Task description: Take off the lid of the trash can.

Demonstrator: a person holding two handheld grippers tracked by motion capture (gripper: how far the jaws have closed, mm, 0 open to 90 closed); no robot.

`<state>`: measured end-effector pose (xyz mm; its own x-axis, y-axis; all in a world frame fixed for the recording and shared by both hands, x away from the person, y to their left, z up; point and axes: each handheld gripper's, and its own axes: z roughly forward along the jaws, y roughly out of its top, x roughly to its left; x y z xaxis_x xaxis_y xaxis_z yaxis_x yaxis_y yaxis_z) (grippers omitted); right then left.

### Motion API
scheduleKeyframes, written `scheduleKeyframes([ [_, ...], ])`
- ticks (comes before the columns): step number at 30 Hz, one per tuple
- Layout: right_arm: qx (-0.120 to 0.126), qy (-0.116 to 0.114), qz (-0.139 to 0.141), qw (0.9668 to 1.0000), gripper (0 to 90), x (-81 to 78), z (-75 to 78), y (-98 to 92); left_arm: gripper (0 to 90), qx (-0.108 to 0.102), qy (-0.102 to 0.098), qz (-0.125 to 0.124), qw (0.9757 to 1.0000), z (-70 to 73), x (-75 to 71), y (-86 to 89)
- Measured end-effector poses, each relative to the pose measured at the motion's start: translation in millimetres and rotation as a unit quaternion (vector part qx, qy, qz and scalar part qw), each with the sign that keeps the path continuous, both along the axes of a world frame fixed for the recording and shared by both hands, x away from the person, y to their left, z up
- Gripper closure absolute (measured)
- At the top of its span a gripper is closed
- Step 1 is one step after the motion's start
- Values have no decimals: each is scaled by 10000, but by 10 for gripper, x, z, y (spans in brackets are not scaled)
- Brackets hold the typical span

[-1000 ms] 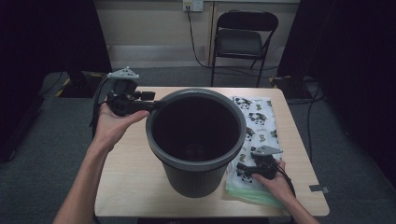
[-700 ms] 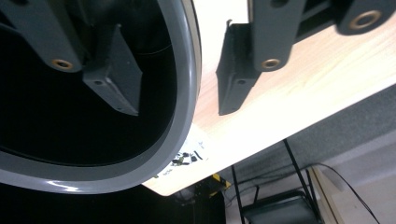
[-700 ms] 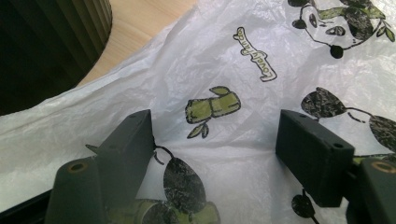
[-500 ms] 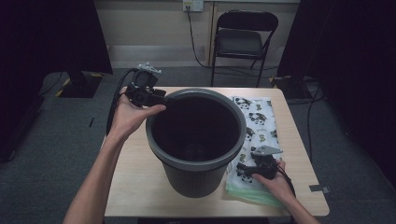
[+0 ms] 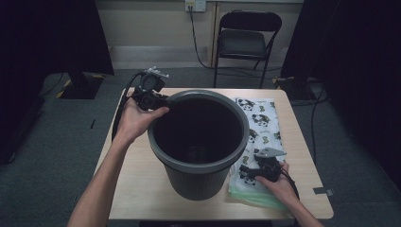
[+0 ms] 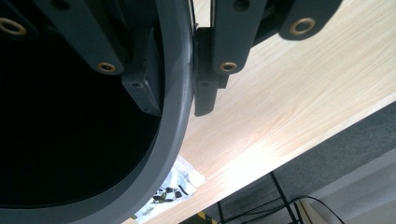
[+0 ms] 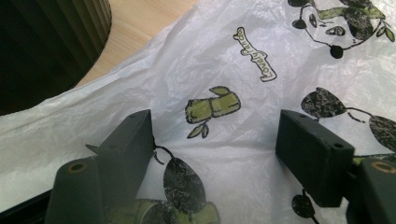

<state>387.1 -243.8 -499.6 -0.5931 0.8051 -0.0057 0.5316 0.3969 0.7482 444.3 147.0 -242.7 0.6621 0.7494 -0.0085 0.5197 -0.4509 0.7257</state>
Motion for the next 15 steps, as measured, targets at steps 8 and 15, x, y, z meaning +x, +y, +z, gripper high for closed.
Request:
scheduleKeyframes([
  [8, 0, 0, 0, 10000, 270, 0, 0, 0, 737, -122, 55, -3, 9999, 23, 14, 23],
  [15, 0, 1, -1, 10000, 270, 0, 0, 0, 737, -301, -82, 31, 9995, 104, -7, 34],
])
